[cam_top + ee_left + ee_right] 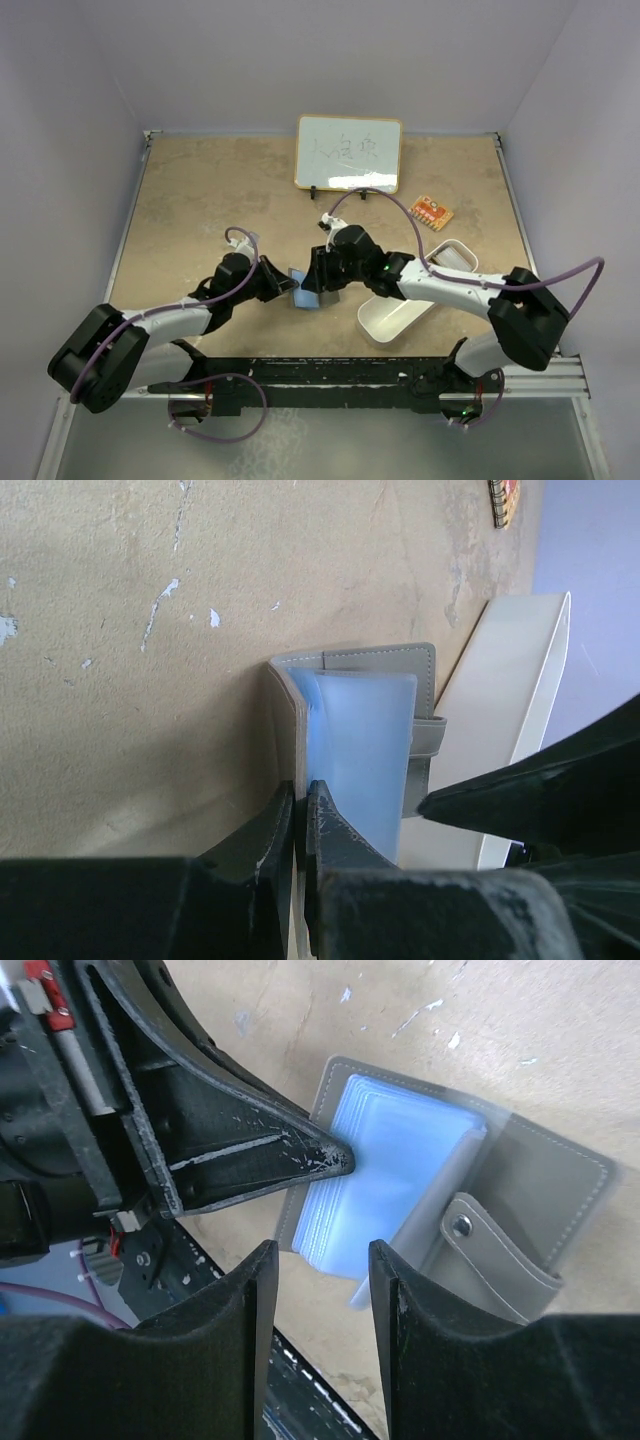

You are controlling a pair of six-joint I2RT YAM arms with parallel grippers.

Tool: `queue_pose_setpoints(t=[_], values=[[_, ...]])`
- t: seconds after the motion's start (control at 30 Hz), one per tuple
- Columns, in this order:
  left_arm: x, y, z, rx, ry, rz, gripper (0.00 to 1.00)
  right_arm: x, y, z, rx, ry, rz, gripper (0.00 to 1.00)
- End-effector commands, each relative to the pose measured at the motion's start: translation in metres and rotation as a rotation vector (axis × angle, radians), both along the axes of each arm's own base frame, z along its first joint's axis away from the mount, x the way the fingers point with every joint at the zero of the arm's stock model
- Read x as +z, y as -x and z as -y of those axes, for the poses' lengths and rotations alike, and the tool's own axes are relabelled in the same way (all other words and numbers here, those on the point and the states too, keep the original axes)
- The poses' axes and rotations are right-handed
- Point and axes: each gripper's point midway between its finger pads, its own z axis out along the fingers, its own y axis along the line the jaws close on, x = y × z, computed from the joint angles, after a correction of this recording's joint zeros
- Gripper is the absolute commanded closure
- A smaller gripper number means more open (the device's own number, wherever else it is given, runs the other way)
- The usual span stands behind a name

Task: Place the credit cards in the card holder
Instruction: Open the card holder at the center of the board.

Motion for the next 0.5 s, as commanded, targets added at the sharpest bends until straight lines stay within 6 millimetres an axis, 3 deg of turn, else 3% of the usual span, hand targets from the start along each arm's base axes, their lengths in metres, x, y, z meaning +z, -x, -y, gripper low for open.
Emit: queue_pose_setpoints(t=[0.0, 0.2, 0.37, 0.47], values=[[0.030, -0.013, 0.009, 0.004, 0.064, 0.073, 1.00, 0.001, 0.007, -0.021, 0.046, -0.100, -0.040, 0.56], [0.028, -0.010, 0.009, -0.003, 0.071, 0.067, 1.00, -0.027, 0.004, -0.017, 0.022, -0.028, -0.067, 0.56], [0.025, -0.008, 0.008, -0.018, 0.048, 0.065, 0.98, -0.044, 0.001, -0.004, 0.018, 0.081, -0.064, 0.52], [0.024, -0.008, 0.009, -0.021, 0.044, 0.060, 0.98, -0.049, 0.000, -0.007, 0.015, 0.082, -0.071, 0.51]])
